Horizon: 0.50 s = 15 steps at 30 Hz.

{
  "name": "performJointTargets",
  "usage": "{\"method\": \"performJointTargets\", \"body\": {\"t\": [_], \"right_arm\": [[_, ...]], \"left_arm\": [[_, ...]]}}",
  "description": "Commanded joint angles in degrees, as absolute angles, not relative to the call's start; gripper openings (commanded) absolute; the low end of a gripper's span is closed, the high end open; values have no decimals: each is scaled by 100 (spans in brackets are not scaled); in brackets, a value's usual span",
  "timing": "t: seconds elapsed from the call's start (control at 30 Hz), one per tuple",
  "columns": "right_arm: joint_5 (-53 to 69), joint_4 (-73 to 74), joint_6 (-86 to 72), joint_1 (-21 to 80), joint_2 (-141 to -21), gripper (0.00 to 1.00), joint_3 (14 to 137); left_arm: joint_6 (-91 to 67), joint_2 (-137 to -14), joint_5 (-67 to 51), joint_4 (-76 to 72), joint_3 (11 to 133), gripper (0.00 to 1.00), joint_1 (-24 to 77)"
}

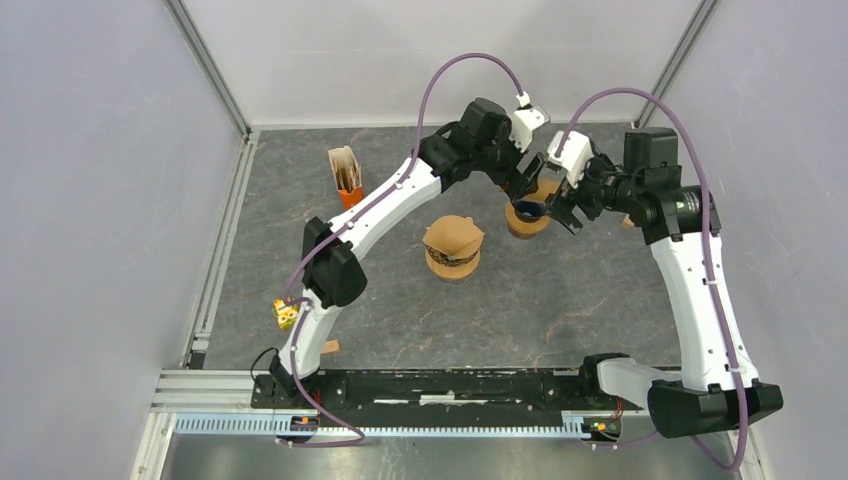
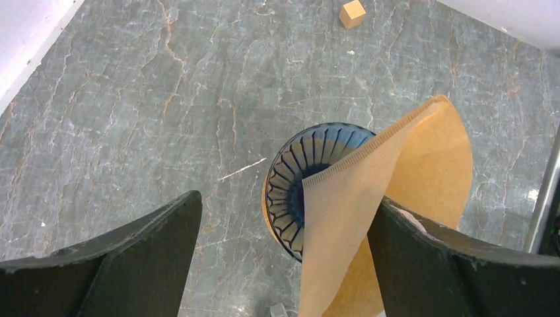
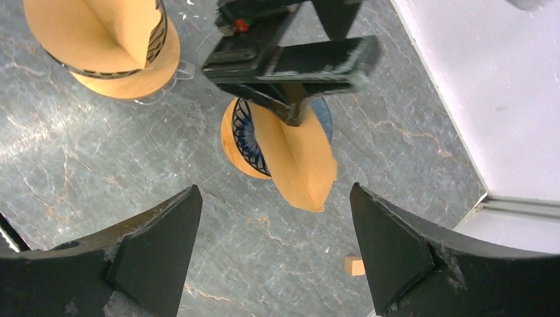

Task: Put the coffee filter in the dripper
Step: Place the coffee filter in the coffee dripper.

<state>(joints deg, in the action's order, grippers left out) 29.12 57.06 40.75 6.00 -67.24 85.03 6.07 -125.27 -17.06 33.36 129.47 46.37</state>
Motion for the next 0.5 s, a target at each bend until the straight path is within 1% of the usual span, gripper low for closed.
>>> {"method": "performJointTargets", "body": {"t": [0.0, 0.1, 0.27, 0.47], "right_arm": [[2967, 5730, 4862, 717, -6718, 90, 8293], [3017, 5703, 5086, 783, -6770, 89, 8096], [2881, 5510, 5245, 892, -6865, 88, 7744], [2533, 5234, 5242, 1212, -7034, 88, 7595]], "left_arm": [[342, -12795, -1870, 3655, 13616, 96, 4632], [241, -12941, -1942, 3832, 13891, 95, 4605], [213, -12988, -1991, 3850, 13898, 93, 4605], [242, -13057, -1988, 3875, 13952, 92, 4599]]}}
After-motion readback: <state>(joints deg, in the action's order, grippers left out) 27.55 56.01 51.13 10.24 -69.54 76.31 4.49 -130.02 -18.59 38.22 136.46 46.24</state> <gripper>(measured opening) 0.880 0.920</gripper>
